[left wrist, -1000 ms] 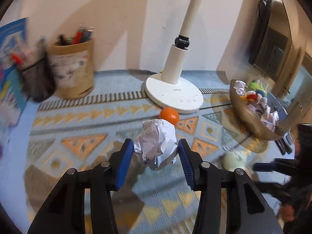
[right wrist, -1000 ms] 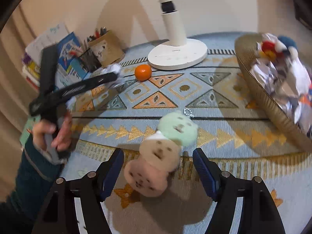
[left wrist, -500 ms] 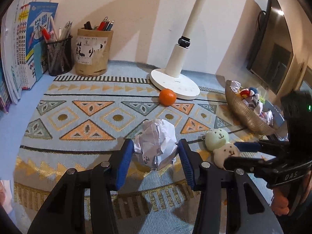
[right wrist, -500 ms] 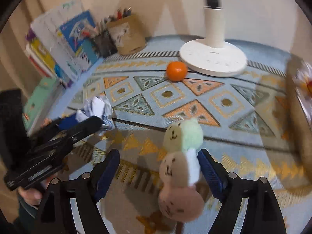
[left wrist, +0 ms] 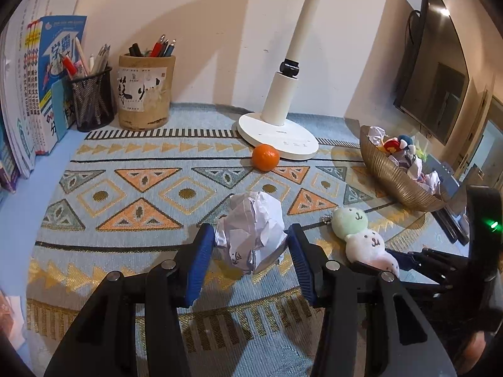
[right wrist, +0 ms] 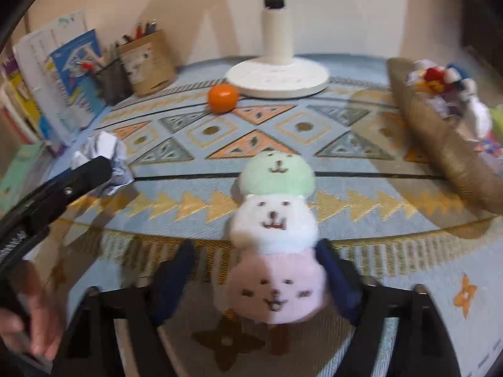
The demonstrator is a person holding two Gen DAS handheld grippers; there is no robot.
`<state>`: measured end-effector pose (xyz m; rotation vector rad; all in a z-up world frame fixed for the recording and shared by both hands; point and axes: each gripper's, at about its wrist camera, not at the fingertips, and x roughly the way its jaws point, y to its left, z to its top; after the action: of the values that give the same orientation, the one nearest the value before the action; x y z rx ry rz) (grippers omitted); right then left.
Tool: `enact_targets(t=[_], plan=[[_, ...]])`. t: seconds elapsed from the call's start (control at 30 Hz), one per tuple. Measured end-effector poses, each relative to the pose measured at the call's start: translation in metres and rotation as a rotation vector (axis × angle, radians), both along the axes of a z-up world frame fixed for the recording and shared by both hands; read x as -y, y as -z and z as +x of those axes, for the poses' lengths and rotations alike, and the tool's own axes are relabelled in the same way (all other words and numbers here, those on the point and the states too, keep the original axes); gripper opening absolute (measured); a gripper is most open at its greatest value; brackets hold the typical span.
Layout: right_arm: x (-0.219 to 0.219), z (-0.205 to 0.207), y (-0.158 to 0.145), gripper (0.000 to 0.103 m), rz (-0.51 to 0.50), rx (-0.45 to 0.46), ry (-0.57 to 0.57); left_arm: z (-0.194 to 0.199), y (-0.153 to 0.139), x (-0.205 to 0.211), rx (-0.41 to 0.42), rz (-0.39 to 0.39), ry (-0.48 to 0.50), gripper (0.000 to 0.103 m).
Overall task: Organize objects
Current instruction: 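Grasp the crumpled paper ball with left tool while right grasps the stacked pastel plush toys, then carry the paper ball and pastel plush toys over the amber bowl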
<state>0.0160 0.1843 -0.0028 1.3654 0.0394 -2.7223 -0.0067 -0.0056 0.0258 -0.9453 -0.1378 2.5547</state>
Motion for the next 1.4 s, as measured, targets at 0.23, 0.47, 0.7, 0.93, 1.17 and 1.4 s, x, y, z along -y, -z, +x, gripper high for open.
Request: enact_targets(t=[0.23,0.47,0.7,0.93,1.17,1.4], plan=[[-0.054,0.019,-0.038,0.046,-0.252,-0.085,-0.062,0.005,-0.046,-0.034,-0.059,0.071,0.083,0.046],[-0.164,0.042,-0.139,0.046,-0.238,-0.334,0.126,-0.014,-0.118,-0.156,-0.155,0.069,0.277,0.046],[-0.268,0.032,-0.180,0.047,-0.313,-0.427,0.302,-0.063,-0.112,-0.261,-0.146,0.023,0.360,0.049],[-0.322,-0.022,-0.149,0.048,-0.356,-0.342,0.413,-0.122,-0.046,-0.300,0.077,0.012,0.411,0.053],[-0.330,-0.060,-0.115,0.059,-0.303,-0.225,0.386,-0.111,-0.038,-0.294,0.122,-0.023,0.495,0.086],[-0.316,-0.022,-0.126,0.067,-0.302,-0.291,0.367,-0.062,-0.050,-0.265,0.098,-0.059,0.574,0.097]])
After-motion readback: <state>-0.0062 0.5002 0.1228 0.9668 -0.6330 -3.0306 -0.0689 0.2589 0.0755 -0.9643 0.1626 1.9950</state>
